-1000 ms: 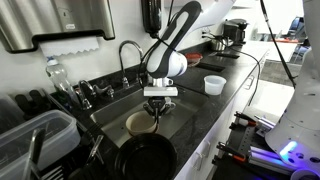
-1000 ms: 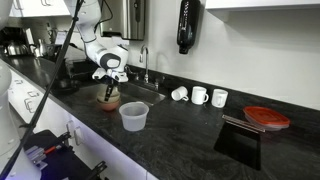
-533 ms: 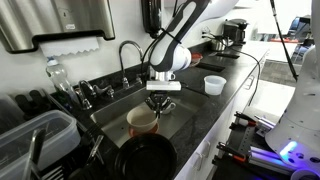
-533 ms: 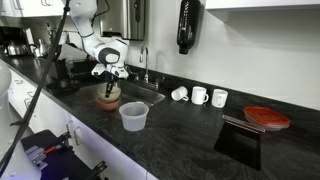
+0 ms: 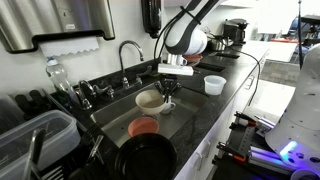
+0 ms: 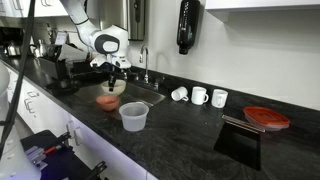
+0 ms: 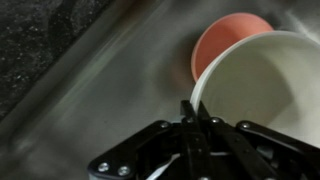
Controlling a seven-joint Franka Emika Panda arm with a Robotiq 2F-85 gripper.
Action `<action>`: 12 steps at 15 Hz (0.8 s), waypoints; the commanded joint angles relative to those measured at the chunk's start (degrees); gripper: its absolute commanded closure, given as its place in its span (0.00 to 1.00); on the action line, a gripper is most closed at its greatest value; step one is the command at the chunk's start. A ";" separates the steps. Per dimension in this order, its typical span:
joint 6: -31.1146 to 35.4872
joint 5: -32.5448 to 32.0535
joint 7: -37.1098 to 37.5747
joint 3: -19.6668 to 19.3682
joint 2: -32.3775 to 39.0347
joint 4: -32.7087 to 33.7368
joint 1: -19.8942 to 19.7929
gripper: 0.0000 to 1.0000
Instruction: Remove the bowl from the sink and put it on the right side of the counter
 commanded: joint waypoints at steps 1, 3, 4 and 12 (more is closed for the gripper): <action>0.91 -0.42 3.52 -1.70 -6.54 -5.34 -2.61 0.99; 1.03 -1.56 6.29 -3.60 -9.48 -7.75 -5.14 0.99; 0.98 -2.12 7.21 -4.37 -10.51 -8.58 -6.37 0.99; -0.22 -1.71 5.31 -4.92 -10.43 -8.58 -8.57 0.95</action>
